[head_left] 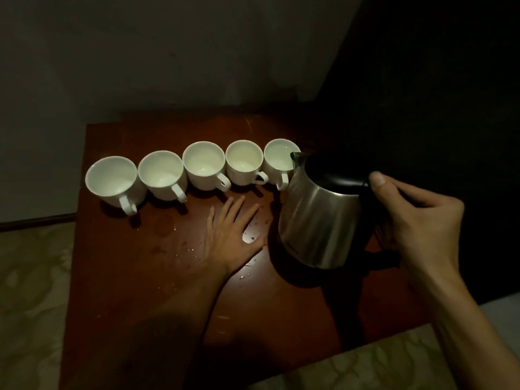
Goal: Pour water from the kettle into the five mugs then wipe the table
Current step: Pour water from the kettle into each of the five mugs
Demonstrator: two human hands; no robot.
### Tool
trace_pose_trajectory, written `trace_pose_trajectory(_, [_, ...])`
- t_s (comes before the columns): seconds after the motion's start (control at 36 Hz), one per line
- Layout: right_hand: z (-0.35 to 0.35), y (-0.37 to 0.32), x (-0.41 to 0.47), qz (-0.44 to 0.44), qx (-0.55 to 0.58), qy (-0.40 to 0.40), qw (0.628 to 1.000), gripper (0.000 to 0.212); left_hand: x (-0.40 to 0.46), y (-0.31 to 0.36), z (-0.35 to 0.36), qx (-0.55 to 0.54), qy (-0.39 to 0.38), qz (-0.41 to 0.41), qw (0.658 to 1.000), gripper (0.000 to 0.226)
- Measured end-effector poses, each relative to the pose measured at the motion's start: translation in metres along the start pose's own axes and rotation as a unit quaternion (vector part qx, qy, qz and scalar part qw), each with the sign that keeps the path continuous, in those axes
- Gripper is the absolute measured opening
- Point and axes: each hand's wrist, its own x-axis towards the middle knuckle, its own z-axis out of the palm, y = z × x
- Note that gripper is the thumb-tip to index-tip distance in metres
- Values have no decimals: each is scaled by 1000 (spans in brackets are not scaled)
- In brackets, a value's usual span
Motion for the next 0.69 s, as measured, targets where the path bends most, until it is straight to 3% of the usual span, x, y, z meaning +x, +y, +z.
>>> trace_pose_trajectory(0.11, [8, -11, -10, -2, -9, -2, 1000, 44, 2, -6, -24, -1, 1, 21, 1000, 75])
trace_pose_trajectory(0.39, [32, -31, -29, -9, -24, 8, 1000, 63, -27, -65, -49, 49, -72, 57, 995, 74])
trace_pose_trajectory(0.56, [44, -32, -36, -15, -33, 19, 999, 55, -41, -93, -51, 90, -54, 71, 992, 71])
trace_pose_trajectory(0.69, [53, -23, -39, -7, -44, 18, 999, 64, -47, -102, -43, 109, -30, 82, 990, 72])
